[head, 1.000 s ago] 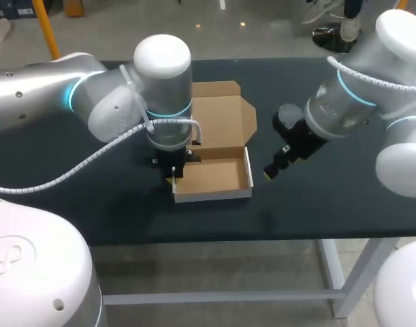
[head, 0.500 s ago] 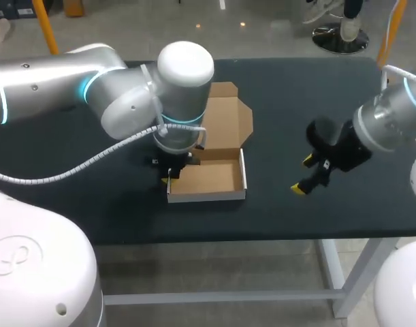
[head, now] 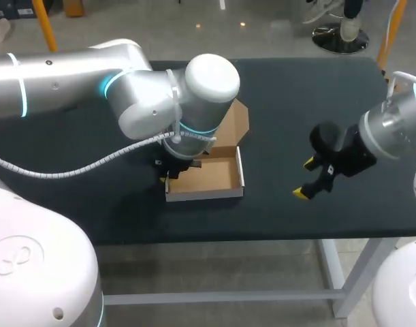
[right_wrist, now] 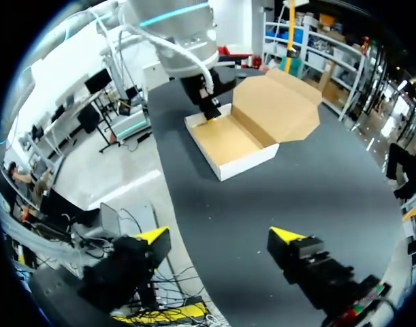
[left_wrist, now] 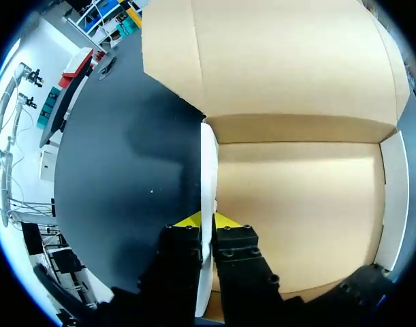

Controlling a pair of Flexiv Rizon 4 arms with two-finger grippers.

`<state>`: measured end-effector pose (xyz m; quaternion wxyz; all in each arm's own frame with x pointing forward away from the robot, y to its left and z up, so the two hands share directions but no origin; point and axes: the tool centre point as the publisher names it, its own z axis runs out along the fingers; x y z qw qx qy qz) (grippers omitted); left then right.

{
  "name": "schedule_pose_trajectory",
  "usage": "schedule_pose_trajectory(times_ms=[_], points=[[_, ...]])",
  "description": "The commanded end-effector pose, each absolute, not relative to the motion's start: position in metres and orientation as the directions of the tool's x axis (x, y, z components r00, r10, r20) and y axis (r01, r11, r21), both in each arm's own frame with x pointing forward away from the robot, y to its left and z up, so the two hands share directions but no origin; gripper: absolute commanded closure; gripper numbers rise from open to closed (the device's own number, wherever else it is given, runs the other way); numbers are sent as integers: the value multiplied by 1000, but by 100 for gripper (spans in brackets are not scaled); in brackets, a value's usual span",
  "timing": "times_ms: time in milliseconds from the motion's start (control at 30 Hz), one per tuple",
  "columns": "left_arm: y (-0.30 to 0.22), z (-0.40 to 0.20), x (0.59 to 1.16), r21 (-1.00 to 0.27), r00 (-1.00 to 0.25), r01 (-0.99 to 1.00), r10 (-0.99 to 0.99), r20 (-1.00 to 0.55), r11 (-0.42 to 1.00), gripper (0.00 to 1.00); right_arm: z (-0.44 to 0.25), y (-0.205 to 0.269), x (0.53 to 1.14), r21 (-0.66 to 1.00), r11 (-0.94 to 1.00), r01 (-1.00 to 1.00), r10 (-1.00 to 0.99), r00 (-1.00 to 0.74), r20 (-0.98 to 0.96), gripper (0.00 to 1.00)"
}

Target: Assemble the packaging by folding the flat box into shape, placing the metal phone stand inside, and closing the box properly

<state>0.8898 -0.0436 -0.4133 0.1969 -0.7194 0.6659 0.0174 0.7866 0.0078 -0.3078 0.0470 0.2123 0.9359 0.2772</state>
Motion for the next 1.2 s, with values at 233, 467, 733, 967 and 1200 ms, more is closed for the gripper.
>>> schedule_pose_trajectory(times_ms=[233,467,733,967,1200], points=[[-41,-425,892,-249,125,-967,-949,-289,-51,100,-308,12,787,531,761,372,419,-907,35,0],[-43,-425,889,-247,127,-966,-977,-173,-81,100,-308,14,787,528,762,376,422,-906,38,0],[-46,-421,886,-250,112,-964,-992,-58,-94,58,-309,14,790,521,762,384,426,-904,43,0],[-50,-415,884,-264,89,-961,-996,-12,-83,58,-311,14,792,518,762,388,427,-903,47,0],[-55,-409,882,-282,64,-957,-998,9,-64,72,-312,13,793,515,761,395,432,-900,51,0]])
